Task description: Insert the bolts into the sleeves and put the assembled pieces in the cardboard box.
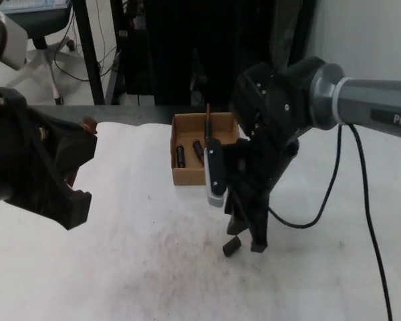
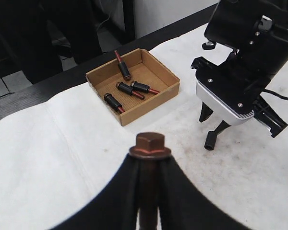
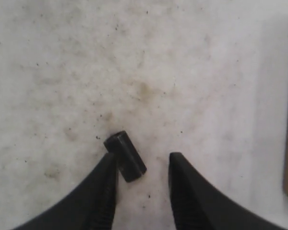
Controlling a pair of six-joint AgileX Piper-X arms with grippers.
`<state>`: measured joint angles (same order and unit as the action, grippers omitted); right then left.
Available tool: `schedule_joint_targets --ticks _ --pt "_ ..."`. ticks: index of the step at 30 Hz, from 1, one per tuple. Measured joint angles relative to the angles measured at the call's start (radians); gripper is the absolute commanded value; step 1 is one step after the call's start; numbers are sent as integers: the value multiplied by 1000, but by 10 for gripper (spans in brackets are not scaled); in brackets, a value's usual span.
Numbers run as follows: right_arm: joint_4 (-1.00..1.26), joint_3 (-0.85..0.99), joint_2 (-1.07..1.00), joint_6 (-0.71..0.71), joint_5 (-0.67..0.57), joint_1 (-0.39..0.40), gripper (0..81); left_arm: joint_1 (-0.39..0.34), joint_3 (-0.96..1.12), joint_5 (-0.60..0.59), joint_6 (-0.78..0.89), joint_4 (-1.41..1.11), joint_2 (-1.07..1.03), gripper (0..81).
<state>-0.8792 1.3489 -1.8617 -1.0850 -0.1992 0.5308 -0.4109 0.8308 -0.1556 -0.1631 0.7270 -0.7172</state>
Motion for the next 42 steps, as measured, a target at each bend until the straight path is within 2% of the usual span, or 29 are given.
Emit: schedule_joint_targets --ticks 5,32,35,38,39,42 --pt "-2 0 -27 -34 -8 -21 339 0 0 0 0 1 0 2" --pt "0 2 -139 -54 -31 -20 337 0 0 44 -36 5 0 2" --pt "3 2 -139 -54 -31 -17 268 0 0 44 -36 5 0 2" --pt "12 2 -139 -54 -31 -10 45 0 0 44 -36 5 0 2" --pt "15 2 -139 -54 -31 -8 8 0 0 44 -36 5 0 2" --pt "16 2 -139 -54 -24 -1 8 0 0 49 -36 5 0 2"
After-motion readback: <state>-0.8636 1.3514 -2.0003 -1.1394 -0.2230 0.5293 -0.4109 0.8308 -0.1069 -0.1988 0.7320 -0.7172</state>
